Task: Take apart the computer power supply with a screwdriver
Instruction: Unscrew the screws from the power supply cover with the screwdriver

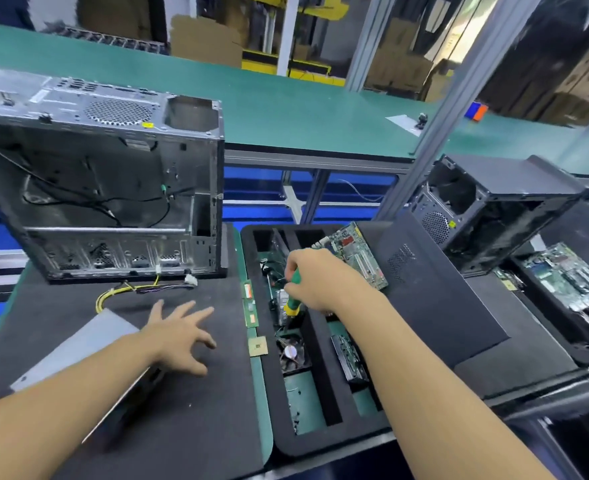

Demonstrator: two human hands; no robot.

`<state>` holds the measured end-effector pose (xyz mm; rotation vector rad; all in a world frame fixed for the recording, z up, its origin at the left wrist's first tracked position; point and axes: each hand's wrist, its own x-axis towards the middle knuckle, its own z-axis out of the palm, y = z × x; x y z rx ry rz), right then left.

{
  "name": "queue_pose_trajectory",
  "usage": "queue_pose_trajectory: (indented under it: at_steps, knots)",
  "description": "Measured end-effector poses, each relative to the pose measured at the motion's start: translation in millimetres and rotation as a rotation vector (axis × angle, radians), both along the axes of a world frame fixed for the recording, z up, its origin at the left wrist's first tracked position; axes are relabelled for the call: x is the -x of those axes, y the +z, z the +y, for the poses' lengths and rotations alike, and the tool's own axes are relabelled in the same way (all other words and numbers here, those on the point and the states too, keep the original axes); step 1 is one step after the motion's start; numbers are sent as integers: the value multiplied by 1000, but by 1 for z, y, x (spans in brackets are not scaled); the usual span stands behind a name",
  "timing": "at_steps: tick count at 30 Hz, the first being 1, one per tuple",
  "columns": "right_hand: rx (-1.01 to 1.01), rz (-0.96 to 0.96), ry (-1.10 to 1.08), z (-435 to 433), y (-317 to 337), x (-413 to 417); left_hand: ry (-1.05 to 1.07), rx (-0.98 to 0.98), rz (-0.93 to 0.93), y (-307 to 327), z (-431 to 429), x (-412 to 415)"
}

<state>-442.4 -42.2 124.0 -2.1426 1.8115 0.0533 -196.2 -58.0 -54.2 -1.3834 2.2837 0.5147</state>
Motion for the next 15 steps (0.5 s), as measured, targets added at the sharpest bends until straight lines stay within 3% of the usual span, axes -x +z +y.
queue_pose_trajectory:
  at_steps: [5,11,15]
  knots:
    - [-8,-43,100,-14,-8,-51,127,-97,-138,-2,5,-94]
    - [-40,-85,196,-21,-15,-104,190,104,-143,-16,19,-90]
    - [-42,-72,203,-21,-16,-117,447,65,-105,-16,15,-86]
